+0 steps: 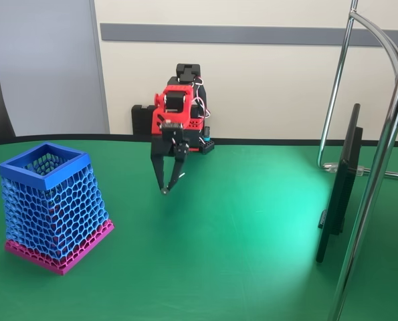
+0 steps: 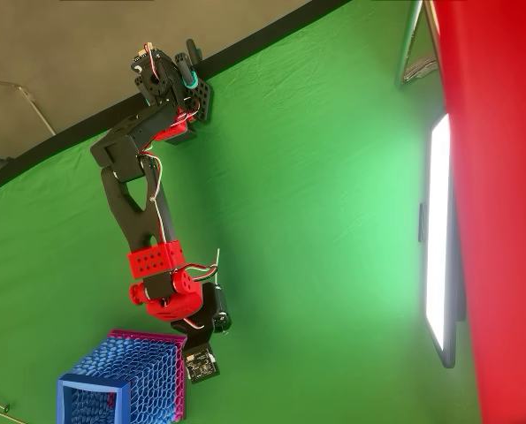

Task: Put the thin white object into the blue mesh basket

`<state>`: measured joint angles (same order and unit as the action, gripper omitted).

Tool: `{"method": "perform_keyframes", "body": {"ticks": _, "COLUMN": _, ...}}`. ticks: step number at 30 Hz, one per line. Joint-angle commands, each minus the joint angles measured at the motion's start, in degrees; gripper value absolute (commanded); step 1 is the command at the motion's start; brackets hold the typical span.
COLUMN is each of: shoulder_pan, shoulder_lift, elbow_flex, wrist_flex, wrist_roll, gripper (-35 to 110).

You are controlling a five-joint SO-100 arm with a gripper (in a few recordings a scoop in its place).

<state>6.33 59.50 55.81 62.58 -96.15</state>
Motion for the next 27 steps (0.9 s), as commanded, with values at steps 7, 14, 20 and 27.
{"method": "perform_keyframes", "body": {"ticks": 7, "shoulder_pan": 3.16, "shoulder_lift": 0.44, "elbow_flex": -19.86, "wrist_flex": 3.43, "wrist_roll": -2.46, "gripper": 8}}
{"method": "perform_keyframes", "body": {"ticks": 14, "shoulder_pan": 5.98, "shoulder_lift": -4.13, "elbow_flex": -35.86, "wrist_flex": 4.75, "wrist_roll": -5.89, "gripper": 8}}
{"method": "perform_keyframes", "body": {"ticks": 20, "shoulder_pan": 8.00, "shoulder_lift": -9.23, "elbow_flex": -47.55, "wrist_flex": 5.54, "wrist_roll": -8.53, "gripper": 8}}
{"method": "perform_keyframes", "body": {"ticks": 27, "shoulder_pan": 10.28, "shoulder_lift": -15.82, "elbow_flex": -60.38, "wrist_flex": 4.48, "wrist_roll": -11.60, "gripper": 9}}
